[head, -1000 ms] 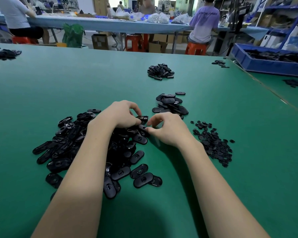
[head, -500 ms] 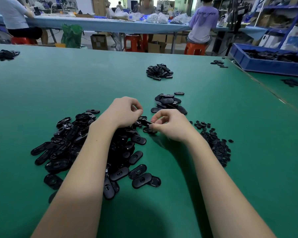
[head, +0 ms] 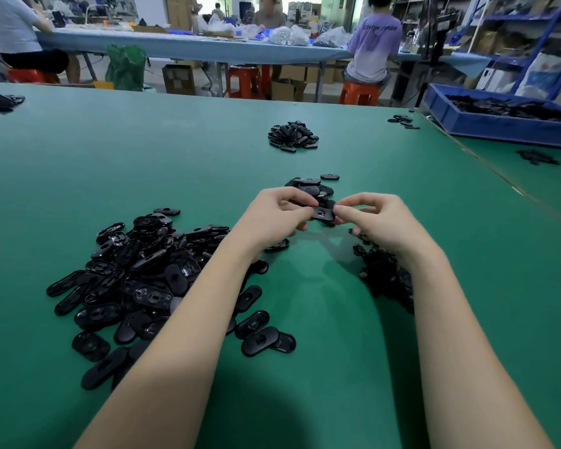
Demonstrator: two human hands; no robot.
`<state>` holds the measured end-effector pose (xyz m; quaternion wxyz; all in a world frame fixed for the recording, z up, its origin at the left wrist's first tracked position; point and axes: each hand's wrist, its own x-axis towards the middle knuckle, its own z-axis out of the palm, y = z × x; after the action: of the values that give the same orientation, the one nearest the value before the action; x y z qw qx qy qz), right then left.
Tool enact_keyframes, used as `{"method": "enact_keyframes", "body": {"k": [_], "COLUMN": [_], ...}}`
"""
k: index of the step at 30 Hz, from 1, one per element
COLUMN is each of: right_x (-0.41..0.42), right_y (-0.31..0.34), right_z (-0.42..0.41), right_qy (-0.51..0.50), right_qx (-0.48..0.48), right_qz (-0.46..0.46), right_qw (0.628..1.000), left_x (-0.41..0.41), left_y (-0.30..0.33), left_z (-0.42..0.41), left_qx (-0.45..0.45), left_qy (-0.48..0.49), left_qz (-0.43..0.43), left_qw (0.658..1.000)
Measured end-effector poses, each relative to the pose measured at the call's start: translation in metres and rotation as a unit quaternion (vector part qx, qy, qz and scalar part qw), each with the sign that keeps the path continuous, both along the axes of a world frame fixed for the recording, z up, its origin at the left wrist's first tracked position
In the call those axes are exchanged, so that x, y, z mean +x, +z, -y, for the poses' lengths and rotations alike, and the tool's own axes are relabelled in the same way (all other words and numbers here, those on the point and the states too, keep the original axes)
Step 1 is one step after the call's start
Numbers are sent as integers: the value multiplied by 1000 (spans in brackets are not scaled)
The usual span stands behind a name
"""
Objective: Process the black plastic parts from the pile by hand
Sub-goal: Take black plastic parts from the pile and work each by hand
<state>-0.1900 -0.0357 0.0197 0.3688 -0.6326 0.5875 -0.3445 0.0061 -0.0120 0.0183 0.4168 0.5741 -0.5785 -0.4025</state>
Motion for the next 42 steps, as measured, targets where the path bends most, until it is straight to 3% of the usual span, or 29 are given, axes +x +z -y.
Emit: {"method": "enact_keyframes", "body": {"k": [5, 11, 14, 17, 22, 31, 42], "right_x": [-14, -10, -10, -8, 5, 17, 18], "right_y": [-1, -2, -2, 2, 6, 3, 3], "right_z": [-1, -3, -2, -3, -6, -6, -3], "right_qy": [-76, -70, -53, -31, 5, 3, 1], "right_qx": [9, 52, 43, 22, 29, 30, 4], "right_qz": [-244, -308, -253, -98, 58, 96, 122], "right_qw": [967, 947, 965, 994, 998, 995, 993], "left_x": [0, 1, 2, 1, -4, -10, -7], "left_y": [-5, -8, -10, -12, -11, -9, -9], "left_z": [2, 2, 4, 6, 8, 2, 2], "left_qx": [30, 32, 38, 39, 45, 45, 41], "left_qy": [26, 31, 37, 48, 60, -18, -6], "left_qz": [-50, -73, -94, -114, -169, -205, -240], "left_qw": [998, 996, 994, 992, 983, 978, 970]}}
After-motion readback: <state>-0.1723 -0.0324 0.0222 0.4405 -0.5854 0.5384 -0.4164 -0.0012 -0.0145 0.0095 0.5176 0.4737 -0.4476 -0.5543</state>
